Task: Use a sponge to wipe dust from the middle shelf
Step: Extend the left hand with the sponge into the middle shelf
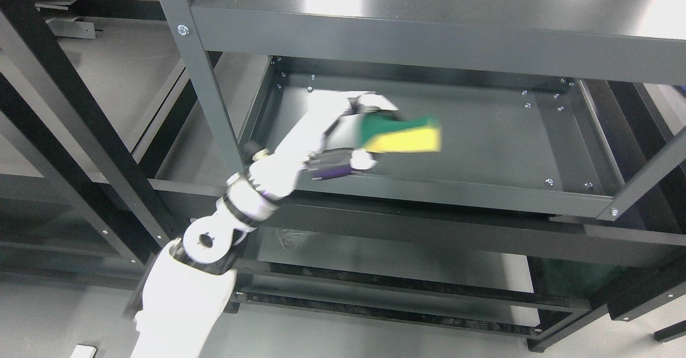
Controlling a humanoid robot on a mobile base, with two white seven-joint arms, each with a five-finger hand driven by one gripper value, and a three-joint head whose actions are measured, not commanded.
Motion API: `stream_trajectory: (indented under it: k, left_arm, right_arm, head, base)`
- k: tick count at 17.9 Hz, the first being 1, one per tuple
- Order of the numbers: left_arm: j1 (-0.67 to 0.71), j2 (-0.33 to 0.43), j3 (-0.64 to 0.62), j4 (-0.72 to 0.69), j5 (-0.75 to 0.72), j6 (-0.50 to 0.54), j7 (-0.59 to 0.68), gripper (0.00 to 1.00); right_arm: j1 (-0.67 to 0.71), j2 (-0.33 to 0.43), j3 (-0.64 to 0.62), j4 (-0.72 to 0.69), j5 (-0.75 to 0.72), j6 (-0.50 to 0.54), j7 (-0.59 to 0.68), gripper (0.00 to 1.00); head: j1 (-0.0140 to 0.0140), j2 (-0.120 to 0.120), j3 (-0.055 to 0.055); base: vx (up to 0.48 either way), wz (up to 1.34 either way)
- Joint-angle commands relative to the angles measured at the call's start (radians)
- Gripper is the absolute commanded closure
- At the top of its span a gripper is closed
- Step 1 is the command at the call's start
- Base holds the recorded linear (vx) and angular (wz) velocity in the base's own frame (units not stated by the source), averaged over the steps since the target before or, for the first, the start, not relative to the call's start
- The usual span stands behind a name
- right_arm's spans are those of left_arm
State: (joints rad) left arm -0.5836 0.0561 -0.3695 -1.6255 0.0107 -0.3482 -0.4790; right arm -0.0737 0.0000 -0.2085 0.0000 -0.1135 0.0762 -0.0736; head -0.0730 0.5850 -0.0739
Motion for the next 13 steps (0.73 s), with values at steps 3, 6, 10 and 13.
stream_trajectory:
  k: [3,6,10,13]
  left_arm:
    - [-0.356,-0.039,-0.549,0.102,-0.164,0.002,-0.084,1.0]
    - [-0.505,-0.039,-0.574,0.111,-0.192,-0.008,-0.072,1.0]
    - [-0.744,-0.039,-0.537,0.127,-0.315,-0.014,-0.012,1.0]
    - [-0.846,-0.039,-0.52,0.128,-0.46,-0.032,0.026,1.0]
  right_arm:
    - [0.0,-0.017,0.0,-0.017,0.0,0.001,0.0,0.0]
    - [0.0,-0.017,0.0,-0.017,0.0,0.001,0.0,0.0]
    - [0.0,-0.017,0.0,-0.017,0.0,0.001,0.0,0.0]
    - [0.0,-0.017,0.001,-0.017,0.0,0.001,0.0,0.0]
  head:
    - [0.0,0.0,0.0]
    - [0.0,0.0,0.0]
    - [0.0,0.0,0.0]
    - [0.0,0.0,0.0]
  base:
    - [0.0,0.0]
    - [0.0,0.0]
    - [0.0,0.0]
    - [0.0,0.0]
